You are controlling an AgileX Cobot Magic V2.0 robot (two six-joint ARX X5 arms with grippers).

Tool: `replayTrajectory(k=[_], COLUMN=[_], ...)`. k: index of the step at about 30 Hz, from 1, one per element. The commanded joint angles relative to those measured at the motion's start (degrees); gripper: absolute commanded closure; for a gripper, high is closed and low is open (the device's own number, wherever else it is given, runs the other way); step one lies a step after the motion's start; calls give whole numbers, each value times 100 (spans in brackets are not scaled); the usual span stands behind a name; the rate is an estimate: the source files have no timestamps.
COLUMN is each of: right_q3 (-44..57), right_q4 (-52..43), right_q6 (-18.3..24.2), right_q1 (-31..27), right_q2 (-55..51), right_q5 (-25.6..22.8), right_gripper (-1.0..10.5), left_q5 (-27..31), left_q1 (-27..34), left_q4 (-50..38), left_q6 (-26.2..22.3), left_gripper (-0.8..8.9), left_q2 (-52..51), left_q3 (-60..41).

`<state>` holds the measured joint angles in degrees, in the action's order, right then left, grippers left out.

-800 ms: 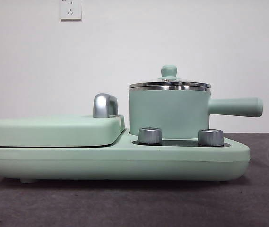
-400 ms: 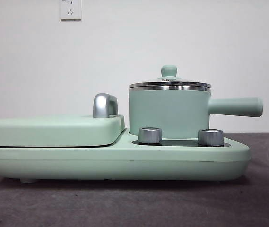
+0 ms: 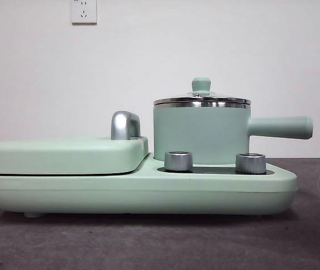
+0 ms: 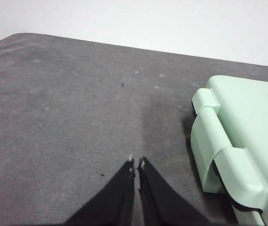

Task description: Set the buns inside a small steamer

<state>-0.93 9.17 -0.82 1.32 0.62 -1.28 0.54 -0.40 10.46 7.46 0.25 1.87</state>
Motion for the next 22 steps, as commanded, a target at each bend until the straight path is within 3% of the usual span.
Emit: replayTrajectory(k=[1, 22], right_q3=[28, 28], right_q4=[76, -17], right_q6=[46, 35], right_q1=[-13, -11], right_q2=[-42, -42], right_q5=[-11, -13], right_gripper=[931, 931], left_q5=[13, 13], left_q1=[7, 7], left_q4=[24, 26], left_q6=[-52, -52], left_gripper=[794, 794], left_q2=[-7, -7], left_q3=[-114, -114])
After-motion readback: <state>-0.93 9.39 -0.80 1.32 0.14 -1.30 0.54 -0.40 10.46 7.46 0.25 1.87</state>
